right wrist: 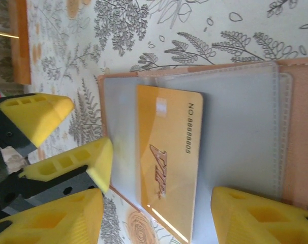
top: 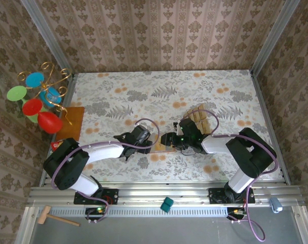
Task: Put the credit cards into the card holder
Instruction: Insert the credit card into the card slot.
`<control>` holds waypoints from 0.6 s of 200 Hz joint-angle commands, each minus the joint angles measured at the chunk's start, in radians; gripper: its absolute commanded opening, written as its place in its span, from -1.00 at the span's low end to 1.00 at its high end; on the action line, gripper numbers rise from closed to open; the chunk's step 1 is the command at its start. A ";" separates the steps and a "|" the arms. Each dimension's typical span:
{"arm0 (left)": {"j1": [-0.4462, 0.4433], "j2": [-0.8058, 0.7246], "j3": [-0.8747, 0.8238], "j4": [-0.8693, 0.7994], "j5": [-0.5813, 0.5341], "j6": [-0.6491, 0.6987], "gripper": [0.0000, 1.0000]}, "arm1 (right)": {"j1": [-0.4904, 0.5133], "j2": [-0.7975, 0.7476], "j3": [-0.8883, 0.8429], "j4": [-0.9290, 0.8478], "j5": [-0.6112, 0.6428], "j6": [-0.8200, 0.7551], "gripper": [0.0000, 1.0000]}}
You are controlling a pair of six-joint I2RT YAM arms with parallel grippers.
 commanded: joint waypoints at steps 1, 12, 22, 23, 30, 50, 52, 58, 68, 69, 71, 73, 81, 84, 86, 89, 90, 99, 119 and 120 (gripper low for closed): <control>0.005 0.001 -0.036 -0.040 0.006 -0.014 0.73 | 0.010 -0.025 0.037 -0.159 0.067 -0.052 0.19; 0.008 -0.002 -0.038 -0.037 0.006 -0.013 0.73 | 0.016 -0.027 0.056 -0.194 0.084 -0.064 0.18; 0.010 -0.005 -0.041 -0.033 0.010 -0.013 0.73 | 0.023 -0.028 0.077 -0.233 0.106 -0.075 0.14; 0.010 -0.005 -0.041 -0.033 0.010 -0.013 0.73 | 0.024 -0.028 0.079 -0.237 0.109 -0.076 0.14; 0.012 -0.007 -0.043 -0.031 0.012 -0.013 0.73 | 0.030 -0.026 0.096 -0.265 0.127 -0.082 0.11; 0.012 -0.009 -0.043 -0.026 0.015 -0.011 0.73 | 0.041 -0.017 0.139 -0.337 0.172 -0.098 -0.12; 0.012 -0.009 -0.043 -0.026 0.014 -0.012 0.73 | 0.042 -0.015 0.142 -0.343 0.176 -0.100 -0.16; 0.013 -0.009 -0.043 -0.024 0.015 -0.011 0.73 | 0.045 -0.013 0.155 -0.364 0.194 -0.102 -0.27; 0.013 -0.009 -0.042 -0.023 0.017 -0.010 0.73 | 0.051 -0.005 0.174 -0.396 0.220 -0.111 -0.45; 0.013 -0.009 -0.043 -0.023 0.017 -0.009 0.73 | 0.051 -0.004 0.174 -0.399 0.221 -0.111 -0.48; 0.012 -0.009 -0.043 -0.023 0.017 -0.009 0.73 | 0.052 -0.003 0.178 -0.405 0.225 -0.113 -0.52; 0.012 -0.009 -0.043 -0.022 0.016 -0.008 0.73 | 0.053 -0.002 0.181 -0.409 0.229 -0.112 -0.57; 0.014 -0.009 -0.042 -0.021 0.015 -0.008 0.73 | 0.055 0.003 0.194 -0.427 0.245 -0.117 -0.69; 0.013 -0.009 -0.043 -0.020 0.015 -0.008 0.73 | 0.056 0.006 0.198 -0.434 0.249 -0.118 -0.72; 0.013 -0.008 -0.042 -0.021 0.015 -0.008 0.73 | 0.057 0.009 0.202 -0.439 0.252 -0.120 -0.74; 0.013 -0.008 -0.041 -0.020 0.018 -0.008 0.73 | 0.058 0.011 0.207 -0.446 0.258 -0.122 -0.77; 0.013 -0.008 -0.041 -0.020 0.018 -0.007 0.73 | 0.059 0.012 0.209 -0.449 0.260 -0.123 -0.79; 0.013 -0.008 -0.041 -0.019 0.018 -0.006 0.73 | 0.064 0.021 0.228 -0.475 0.280 -0.130 -0.88; 0.013 -0.006 -0.041 -0.015 0.020 -0.007 0.73 | 0.074 0.039 0.262 -0.515 0.316 -0.148 -0.97; 0.013 -0.005 -0.041 -0.015 0.020 -0.007 0.73 | 0.075 0.040 0.264 -0.516 0.318 -0.149 -0.97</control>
